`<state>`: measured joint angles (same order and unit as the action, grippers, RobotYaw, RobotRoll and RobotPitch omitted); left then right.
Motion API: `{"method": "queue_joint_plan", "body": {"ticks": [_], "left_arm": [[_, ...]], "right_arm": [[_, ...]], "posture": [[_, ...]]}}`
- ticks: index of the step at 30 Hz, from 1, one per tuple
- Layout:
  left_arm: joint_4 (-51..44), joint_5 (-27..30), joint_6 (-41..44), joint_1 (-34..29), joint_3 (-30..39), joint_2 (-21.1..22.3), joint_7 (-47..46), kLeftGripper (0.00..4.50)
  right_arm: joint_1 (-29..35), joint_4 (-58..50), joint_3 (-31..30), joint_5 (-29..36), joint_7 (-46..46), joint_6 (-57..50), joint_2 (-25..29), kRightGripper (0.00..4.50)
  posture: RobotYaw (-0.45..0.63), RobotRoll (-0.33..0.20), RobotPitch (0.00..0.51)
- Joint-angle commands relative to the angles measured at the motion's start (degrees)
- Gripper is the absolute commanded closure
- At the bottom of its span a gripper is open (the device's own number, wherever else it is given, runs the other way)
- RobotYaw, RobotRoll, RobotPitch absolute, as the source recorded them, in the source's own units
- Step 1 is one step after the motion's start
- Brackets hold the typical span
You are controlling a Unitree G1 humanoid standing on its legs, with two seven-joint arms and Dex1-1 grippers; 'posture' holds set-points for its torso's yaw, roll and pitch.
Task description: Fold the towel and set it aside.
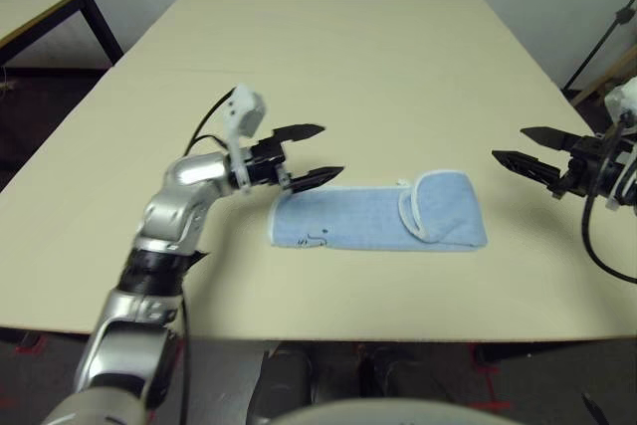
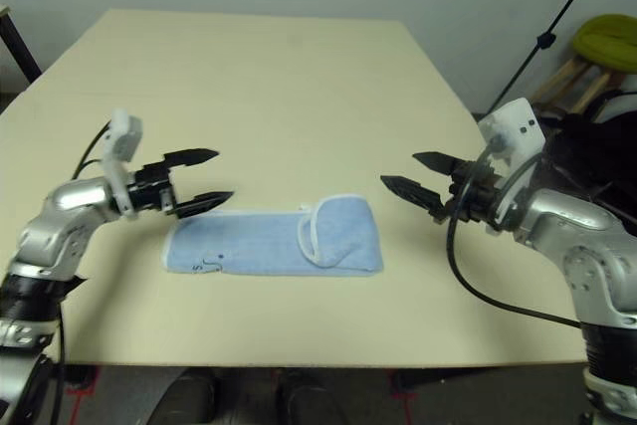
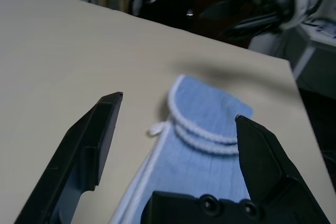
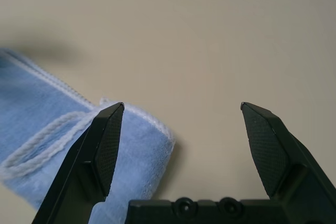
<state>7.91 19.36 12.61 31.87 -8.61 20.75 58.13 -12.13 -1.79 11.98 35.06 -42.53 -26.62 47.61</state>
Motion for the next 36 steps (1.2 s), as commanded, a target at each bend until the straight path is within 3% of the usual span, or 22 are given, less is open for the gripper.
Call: {"method": "queue_joint_plan", "body": {"ticks": [1,5,12,13,27,36], "left_arm": [[6.44,-4.56,-3.66,3.64,-4.0,-2.61,0.25,0.4],[12.63,-6.25,-4.53,7.72,-5.39,-6.64,-0.35,1.65],[17.85,-9.09,-4.43,11.28,-10.55,-11.8,4.21,4.23],[18.54,-9.7,-4.61,11.48,-11.29,-12.33,4.53,4.47],[26.63,-15.51,-8.95,11.18,-14.82,-18.74,2.91,4.47],[26.99,-20.42,-5.28,7.6,-18.09,-15.79,3.32,4.47]], "right_arm": [[0.46,2.06,-1.94,-3.85,-0.18,3.67,-3.63,0.42],[-0.45,4.45,-3.09,-6.4,0.35,4.89,-7.78,1.8],[-3.16,9.2,-3.96,-9.64,1.34,6.83,-13.21,4.49],[-3.43,9.8,-4.02,-10.02,1.41,7.11,-13.8,4.5],[-4.52,11.28,-6.99,-13.75,1.14,6.22,-18.69,4.5],[-1.56,12.45,-9.26,-17.51,2.04,2.84,-16.9,4.5]], "posture": [[0.08,0.0,0.083],[0.07,0.0,0.086],[0.07,0.0,0.091],[0.07,0.0,0.091],[0.08,0.0,0.097],[0.08,0.0,0.094]]}}
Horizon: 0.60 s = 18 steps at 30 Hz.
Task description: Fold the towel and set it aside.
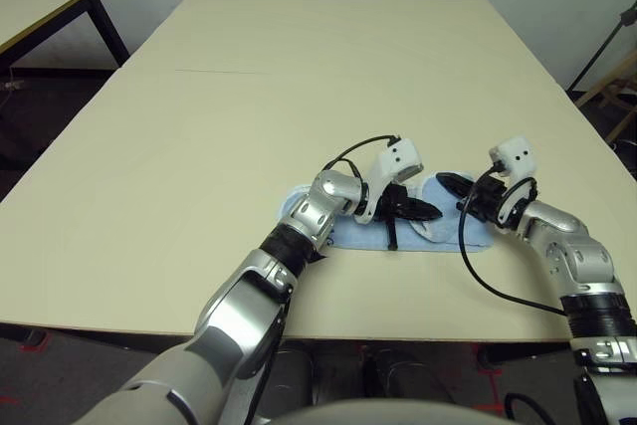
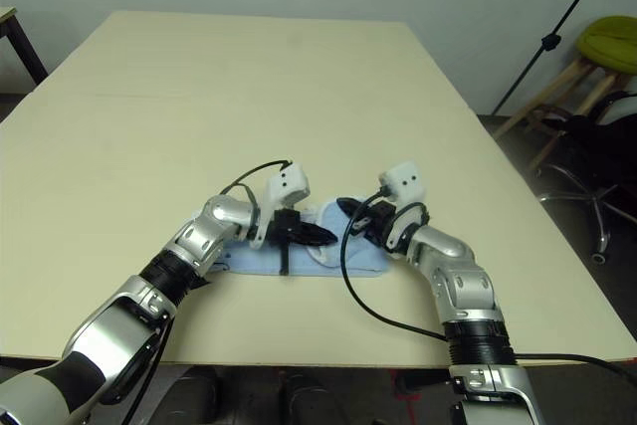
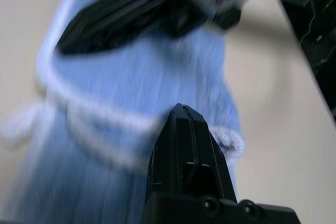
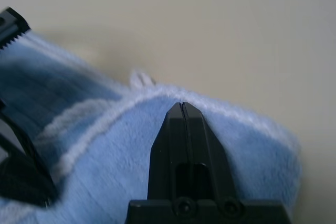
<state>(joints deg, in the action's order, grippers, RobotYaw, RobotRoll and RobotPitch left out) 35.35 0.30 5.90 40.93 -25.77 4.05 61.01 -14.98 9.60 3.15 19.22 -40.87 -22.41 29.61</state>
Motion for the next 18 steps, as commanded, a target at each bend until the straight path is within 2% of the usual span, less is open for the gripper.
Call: {"method": "queue_joint_plan", "body": {"ticks": [1,6,10,13,18], "left_arm": [[-0.75,-1.53,1.95,-1.87,-0.98,1.34,0.42,4.47],[-4.57,0.32,4.53,-3.34,0.86,2.56,0.36,4.47],[-13.48,4.82,12.9,-4.65,6.25,3.08,-2.73,4.47],[-23.42,8.11,22.65,-6.7,10.83,4.61,-6.75,3.85],[-41.74,15.82,41.34,-12.07,20.3,9.91,-12.96,2.06]], "right_arm": [[1.58,1.15,-0.52,-2.04,0.5,-1.82,1.44,4.5],[1.16,0.43,0.83,-1.26,-0.23,-0.78,1.05,4.5],[0.38,-3.7,2.72,2.28,-3.15,-0.62,1.46,4.5],[-0.18,-7.12,3.85,4.58,-4.41,-1.78,2.17,3.87],[-0.98,-11.25,5.64,8.46,-8.8,-1.91,4.22,1.99]], "posture": [[0.08,0.0,0.093],[0.08,0.0,0.092],[0.08,0.0,0.092],[0.08,0.0,0.092],[0.08,0.0,0.092]]}}
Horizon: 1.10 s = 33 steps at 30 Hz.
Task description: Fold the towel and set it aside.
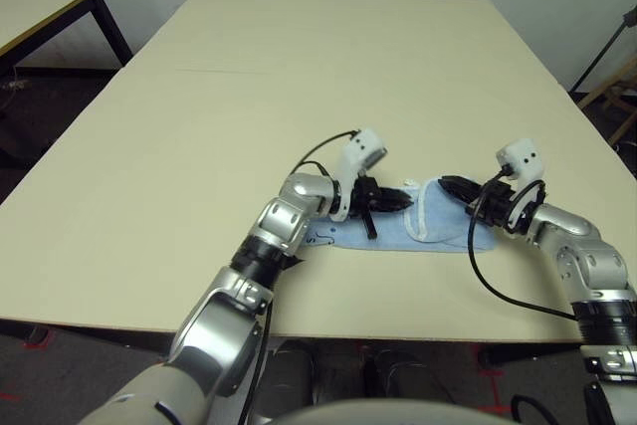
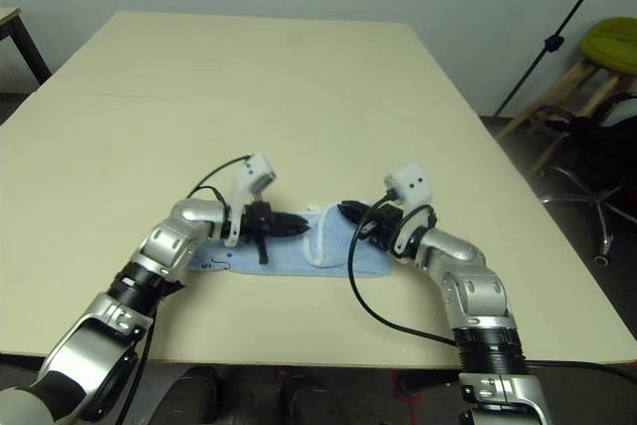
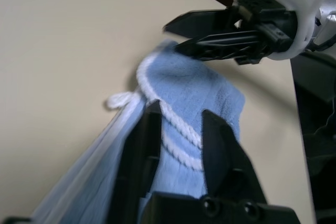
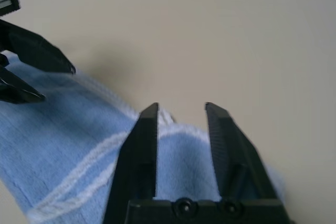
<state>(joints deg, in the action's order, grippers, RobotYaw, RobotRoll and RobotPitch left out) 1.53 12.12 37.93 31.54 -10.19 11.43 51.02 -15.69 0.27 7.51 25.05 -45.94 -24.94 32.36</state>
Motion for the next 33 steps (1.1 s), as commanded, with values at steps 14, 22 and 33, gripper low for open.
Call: {"method": "queue_joint_plan", "body": {"ticks": [14,22,33], "left_arm": [[-29.46,21.67,44.35,-12.56,33.37,7.91,-17.0,0.02],[-32.28,25.9,53.07,-14.6,43.7,6.66,-20.51,0.02],[-29.39,49.32,54.57,-26.73,44.22,1.56,-42.66,0.02]], "right_arm": [[-8.13,2.78,0.55,6.27,-21.14,2.43,9.26,0.0],[-9.83,5.1,0.81,5.99,-28.77,6.61,12.14,0.0],[-9.86,7.09,1.57,6.08,-38.86,7.64,21.41,0.0]], "posture": [[0.17,0.0,0.09],[0.21,0.0,0.094],[0.22,0.0,0.107]]}}
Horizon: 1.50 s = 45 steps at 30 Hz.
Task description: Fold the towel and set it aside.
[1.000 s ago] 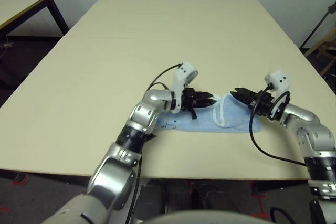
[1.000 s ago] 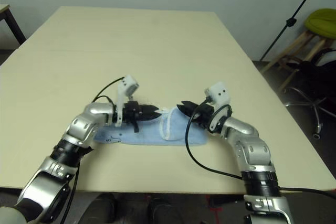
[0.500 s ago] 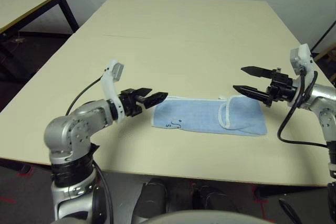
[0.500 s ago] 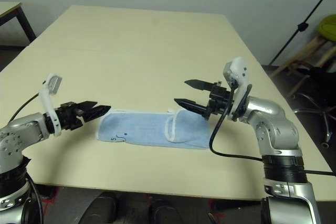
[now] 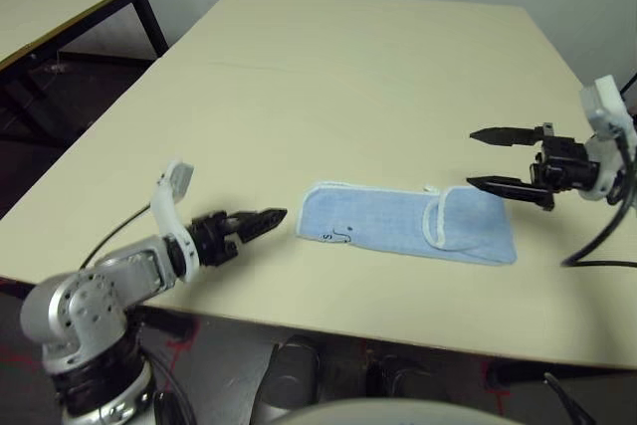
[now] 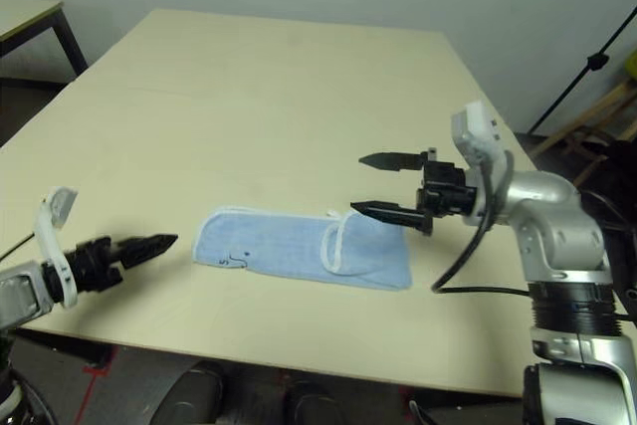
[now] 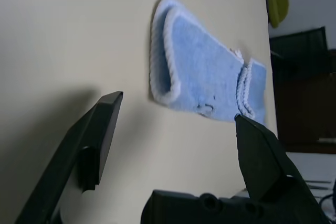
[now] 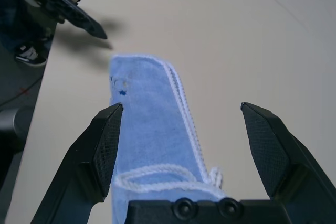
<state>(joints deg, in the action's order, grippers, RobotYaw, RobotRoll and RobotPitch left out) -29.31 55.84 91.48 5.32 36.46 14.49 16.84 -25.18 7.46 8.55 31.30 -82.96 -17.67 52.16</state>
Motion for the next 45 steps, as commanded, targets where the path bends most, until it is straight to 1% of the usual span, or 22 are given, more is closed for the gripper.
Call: {"method": "queue_joint_plan", "body": {"ticks": [1,4,8,13,16,20,23,26,28,31,33,36,37,41,45], "left_arm": [[2.23,7.31,1.02,-0.28,-2.99,-1.93,-11.39,0.02],[4.84,13.06,1.02,0.24,-4.32,-1.73,-18.39,0.02],[8.56,19.42,1.02,1.16,-5.25,-3.18,-27.69,0.02],[12.57,22.0,0.72,3.99,-4.75,-6.93,-37.86,0.02],[15.37,24.45,-0.81,5.5,-5.88,-7.81,-41.91,0.02],[18.27,30.43,-4.15,4.73,-8.89,-6.24,-46.64,0.02],[18.9,37.36,-8.41,2.28,-13.66,-3.52,-50.46,0.02],[18.5,44.41,-13.9,-0.1,-19.29,0.04,-53.52,0.64],[18.09,48.24,-17.6,-1.21,-22.77,2.67,-55.13,1.38],[17.73,52.39,-22.18,-2.28,-27.2,6.26,-55.87,2.42],[17.6,53.98,-24.67,-2.34,-29.54,8.32,-55.49,3.2],[17.94,55.03,-28.57,-1.5,-31.79,9.9,-55.12,4.3],[18.02,55.11,-29.65,-1.07,-32.21,10.31,-54.75,4.49],[18.62,55.57,-32.82,-0.38,-31.54,13.12,-52.6,4.49],[17.72,57.12,-34.72,-1.37,-29.08,16.79,-49.9,4.49]], "right_arm": [[-0.13,-0.58,0.55,0.17,-2.24,-0.16,2.13,0.0],[1.38,-2.36,0.63,0.56,-3.5,-1.89,4.25,0.0],[5.47,-4.78,2.8,1.59,-6.51,-3.64,9.28,0.0],[8.43,-8.16,5.13,3.83,-6.89,-6.45,11.46,0.0],[10.92,-10.48,6.35,4.74,-7.1,-7.43,12.15,0.0],[12.51,-11.62,7.61,5.15,-6.37,-8.25,12.71,0.0],[13.36,-12.59,8.37,5.59,-5.77,-9.15,12.76,0.0],[13.75,-13.3,8.73,5.86,-5.13,-9.77,12.62,0.0],[13.87,-13.64,8.86,5.97,-4.76,-10.15,12.51,0.0],[13.75,-14.01,8.78,6.05,-4.19,-10.59,12.32,0.0],[13.49,-14.11,8.58,6.12,-3.87,-10.83,12.22,0.0],[13.07,-14.15,8.15,6.16,-3.5,-11.04,11.99,0.0],[13.01,-14.14,8.05,6.16,-3.42,-11.07,11.93,0.0],[13.54,-14.14,7.91,6.01,-3.17,-11.06,11.61,0.0],[14.54,-13.97,7.83,5.74,-3.08,-10.73,11.36,0.0]], "posture": [[0.21,0.0,0.11],[0.2,0.0,0.116],[0.17,0.0,0.128],[0.15,0.0,0.134],[0.14,0.0,0.136],[0.12,0.0,0.135],[0.12,0.0,0.133],[0.12,0.0,0.133],[0.12,0.0,0.132],[0.12,0.0,0.132],[0.12,0.0,0.132],[0.12,0.0,0.132],[0.12,0.0,0.132],[0.12,0.0,0.131],[0.13,0.0,0.128]]}}
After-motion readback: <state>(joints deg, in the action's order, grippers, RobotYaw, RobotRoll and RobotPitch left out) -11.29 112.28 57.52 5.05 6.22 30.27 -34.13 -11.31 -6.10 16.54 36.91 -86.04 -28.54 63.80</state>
